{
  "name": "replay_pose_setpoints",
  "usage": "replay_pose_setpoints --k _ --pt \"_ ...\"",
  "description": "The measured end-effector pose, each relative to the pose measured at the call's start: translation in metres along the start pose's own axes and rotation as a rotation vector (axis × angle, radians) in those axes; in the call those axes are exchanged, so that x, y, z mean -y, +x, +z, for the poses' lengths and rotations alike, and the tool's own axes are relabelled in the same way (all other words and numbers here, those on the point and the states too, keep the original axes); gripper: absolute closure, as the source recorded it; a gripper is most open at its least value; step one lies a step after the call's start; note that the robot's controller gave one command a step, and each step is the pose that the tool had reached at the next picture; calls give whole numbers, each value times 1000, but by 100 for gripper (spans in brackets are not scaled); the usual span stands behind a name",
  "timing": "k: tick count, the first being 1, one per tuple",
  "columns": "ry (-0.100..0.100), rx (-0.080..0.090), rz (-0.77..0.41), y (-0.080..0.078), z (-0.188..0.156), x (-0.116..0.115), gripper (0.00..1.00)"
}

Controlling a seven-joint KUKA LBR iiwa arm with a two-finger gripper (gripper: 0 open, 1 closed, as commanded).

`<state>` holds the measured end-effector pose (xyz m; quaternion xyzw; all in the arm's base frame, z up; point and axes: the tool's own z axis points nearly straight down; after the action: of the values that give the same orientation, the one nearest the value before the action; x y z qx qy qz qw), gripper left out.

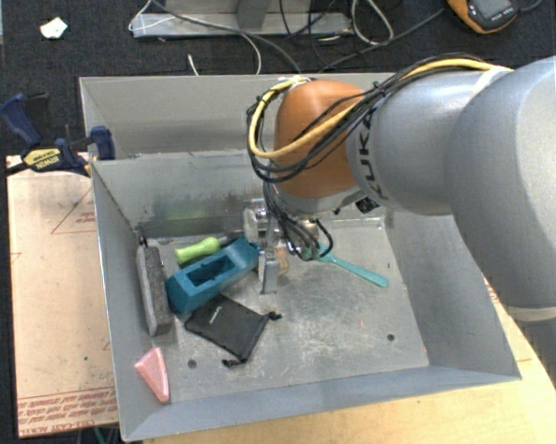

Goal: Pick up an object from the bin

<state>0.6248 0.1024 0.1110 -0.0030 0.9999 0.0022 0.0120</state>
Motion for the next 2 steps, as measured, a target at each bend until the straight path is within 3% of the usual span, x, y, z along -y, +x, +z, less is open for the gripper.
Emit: replay_pose_setpoints --k 1,2 --pt "3 11 -16 -4 10 -8 0" --pt "0 10 -76 49 5 -33 0"
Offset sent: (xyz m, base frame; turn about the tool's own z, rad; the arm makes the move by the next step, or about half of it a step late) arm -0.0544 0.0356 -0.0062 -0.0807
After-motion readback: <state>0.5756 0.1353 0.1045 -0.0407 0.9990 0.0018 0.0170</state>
